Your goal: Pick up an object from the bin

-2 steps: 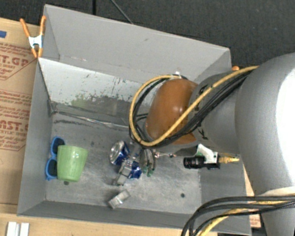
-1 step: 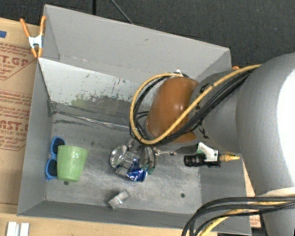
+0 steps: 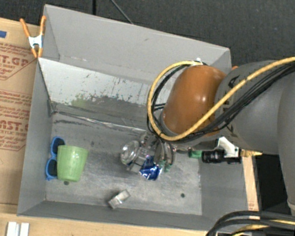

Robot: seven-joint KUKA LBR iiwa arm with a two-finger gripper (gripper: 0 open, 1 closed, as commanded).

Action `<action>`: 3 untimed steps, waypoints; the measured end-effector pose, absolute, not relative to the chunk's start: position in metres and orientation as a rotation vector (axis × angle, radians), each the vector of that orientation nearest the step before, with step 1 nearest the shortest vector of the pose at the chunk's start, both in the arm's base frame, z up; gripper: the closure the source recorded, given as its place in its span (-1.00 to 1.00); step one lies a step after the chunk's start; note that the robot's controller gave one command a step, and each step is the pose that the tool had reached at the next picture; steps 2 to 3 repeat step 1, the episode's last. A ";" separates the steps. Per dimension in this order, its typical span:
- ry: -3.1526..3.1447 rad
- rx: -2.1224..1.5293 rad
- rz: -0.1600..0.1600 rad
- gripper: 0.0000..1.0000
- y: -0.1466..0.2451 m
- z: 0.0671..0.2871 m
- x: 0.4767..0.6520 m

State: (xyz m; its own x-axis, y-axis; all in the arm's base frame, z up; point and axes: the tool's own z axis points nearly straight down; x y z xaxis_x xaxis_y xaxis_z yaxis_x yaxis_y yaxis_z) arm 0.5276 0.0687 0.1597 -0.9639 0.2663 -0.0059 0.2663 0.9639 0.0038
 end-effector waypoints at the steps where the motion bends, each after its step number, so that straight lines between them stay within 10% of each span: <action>1: 3.106 0.385 0.008 1.00 0.105 0.276 0.563; 3: 3.106 0.385 0.008 1.00 0.105 0.276 0.563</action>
Offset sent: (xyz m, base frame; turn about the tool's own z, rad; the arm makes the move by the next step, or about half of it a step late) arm 0.0325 0.0336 0.1117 -0.0188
